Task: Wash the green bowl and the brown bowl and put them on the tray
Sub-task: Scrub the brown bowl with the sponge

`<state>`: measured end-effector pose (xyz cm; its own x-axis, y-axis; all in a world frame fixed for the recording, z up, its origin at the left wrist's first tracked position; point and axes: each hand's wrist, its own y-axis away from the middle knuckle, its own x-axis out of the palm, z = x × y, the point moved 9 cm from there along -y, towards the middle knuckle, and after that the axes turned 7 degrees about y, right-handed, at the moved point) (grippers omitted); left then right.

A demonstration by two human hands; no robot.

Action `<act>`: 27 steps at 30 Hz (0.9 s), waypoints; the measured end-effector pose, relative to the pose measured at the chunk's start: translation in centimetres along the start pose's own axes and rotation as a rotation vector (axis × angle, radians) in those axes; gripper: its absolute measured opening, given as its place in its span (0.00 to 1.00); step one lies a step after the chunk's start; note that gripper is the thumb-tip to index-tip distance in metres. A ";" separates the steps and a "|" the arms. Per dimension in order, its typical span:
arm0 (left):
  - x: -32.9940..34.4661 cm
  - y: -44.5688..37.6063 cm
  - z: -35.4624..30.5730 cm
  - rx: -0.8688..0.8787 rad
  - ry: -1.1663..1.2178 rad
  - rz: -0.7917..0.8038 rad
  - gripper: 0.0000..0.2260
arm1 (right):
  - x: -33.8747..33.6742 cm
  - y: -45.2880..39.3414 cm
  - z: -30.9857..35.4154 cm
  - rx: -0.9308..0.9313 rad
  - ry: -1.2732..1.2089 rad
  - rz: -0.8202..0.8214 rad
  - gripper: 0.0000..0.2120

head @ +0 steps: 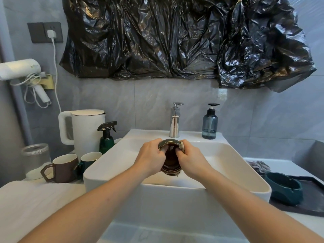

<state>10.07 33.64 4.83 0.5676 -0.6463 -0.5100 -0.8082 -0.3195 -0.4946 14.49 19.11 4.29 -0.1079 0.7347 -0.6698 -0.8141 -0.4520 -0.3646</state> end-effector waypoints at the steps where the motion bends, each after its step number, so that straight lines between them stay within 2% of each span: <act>1: 0.0 -0.1 0.0 0.007 -0.011 -0.010 0.08 | 0.0 0.0 -0.1 0.009 -0.002 0.005 0.07; 6: -1.5 -0.3 -0.2 -0.027 0.136 -0.146 0.07 | 0.9 0.2 -0.6 0.081 -0.096 0.066 0.10; 9: -0.3 0.0 0.1 -0.070 0.230 -0.029 0.06 | 0.2 0.0 -0.5 0.063 -0.097 -0.016 0.08; 12: 1.1 0.2 0.4 -0.057 0.121 0.088 0.11 | -0.8 -0.1 -0.6 0.056 -0.048 -0.092 0.10; 14: 1.5 0.3 0.2 -0.020 0.018 0.096 0.15 | -0.9 -0.1 -0.5 0.051 -0.012 -0.103 0.14; 18: 1.4 0.1 0.2 -0.012 -0.020 0.081 0.04 | -1.1 0.0 0.3 -0.009 -0.037 -0.130 0.19; 21: 1.8 0.3 0.0 0.017 -0.075 0.136 0.03 | -1.2 0.3 1.4 -0.093 -0.052 -0.137 0.23; 24: 1.6 0.4 -0.9 0.094 -0.148 0.116 0.05 | -0.9 0.5 1.9 -0.122 -0.021 -0.110 0.21; 27: 0.2 0.1 -1.0 0.102 -0.119 -0.008 0.06 | -0.7 0.5 1.0 -0.065 -0.100 -0.057 0.15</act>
<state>10.00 32.74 5.42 0.5937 -0.5553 -0.5824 -0.7867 -0.2483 -0.5652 13.64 18.86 5.22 -0.1213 0.8056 -0.5800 -0.7824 -0.4372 -0.4435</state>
